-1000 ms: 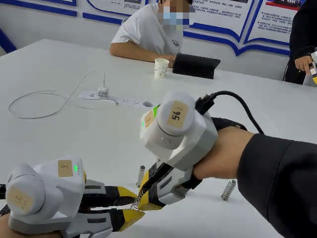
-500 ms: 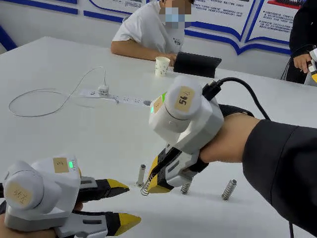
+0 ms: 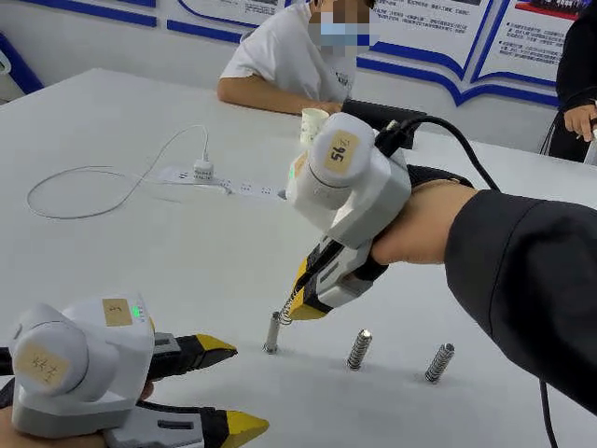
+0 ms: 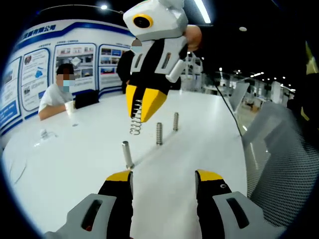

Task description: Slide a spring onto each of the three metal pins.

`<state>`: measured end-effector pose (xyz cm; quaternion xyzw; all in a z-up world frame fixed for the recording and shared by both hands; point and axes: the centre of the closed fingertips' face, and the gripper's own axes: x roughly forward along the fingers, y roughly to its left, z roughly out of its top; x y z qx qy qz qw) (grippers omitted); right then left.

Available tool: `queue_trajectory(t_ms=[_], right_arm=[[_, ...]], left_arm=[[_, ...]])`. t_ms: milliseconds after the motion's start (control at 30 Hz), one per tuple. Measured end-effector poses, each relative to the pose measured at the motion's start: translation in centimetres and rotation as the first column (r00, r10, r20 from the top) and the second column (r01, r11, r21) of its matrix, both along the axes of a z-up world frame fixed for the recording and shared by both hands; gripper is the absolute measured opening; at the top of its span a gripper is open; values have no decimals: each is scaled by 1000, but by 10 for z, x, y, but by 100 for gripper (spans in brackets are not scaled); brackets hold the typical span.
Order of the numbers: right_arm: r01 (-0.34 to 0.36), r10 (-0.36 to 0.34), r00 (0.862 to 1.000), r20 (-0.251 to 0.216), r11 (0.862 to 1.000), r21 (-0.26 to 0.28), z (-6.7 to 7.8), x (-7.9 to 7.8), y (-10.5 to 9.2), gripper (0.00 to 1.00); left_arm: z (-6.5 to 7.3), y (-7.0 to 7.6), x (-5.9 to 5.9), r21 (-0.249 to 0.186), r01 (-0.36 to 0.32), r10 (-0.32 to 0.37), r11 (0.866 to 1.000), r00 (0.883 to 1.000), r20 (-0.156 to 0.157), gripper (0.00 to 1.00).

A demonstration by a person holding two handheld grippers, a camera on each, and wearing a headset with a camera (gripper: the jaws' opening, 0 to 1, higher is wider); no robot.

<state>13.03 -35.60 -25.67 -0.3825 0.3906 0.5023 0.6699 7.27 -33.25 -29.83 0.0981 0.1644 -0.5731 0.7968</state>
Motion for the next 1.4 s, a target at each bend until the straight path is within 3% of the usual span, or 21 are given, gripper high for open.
queue_trajectory(t_ms=[300,767,1033,1400], right_arm=[[11,-12,1000,-15,999,-35,-11,15,0,12],[-7,3,999,-51,996,-85,-26,11,6,12],[-28,18,997,-73,989,-144,-44,13,6,12],[-25,7,994,-107,986,-163,-68,11,9,12]], left_arm=[[-1,1,0,3,-5,5,1000,1000,-5,52],[-3,5,0,5,-13,13,1000,1000,-10,52],[-5,7,0,8,-17,17,1000,1000,-15,52],[-6,11,2,9,-26,26,1000,999,-19,52]])
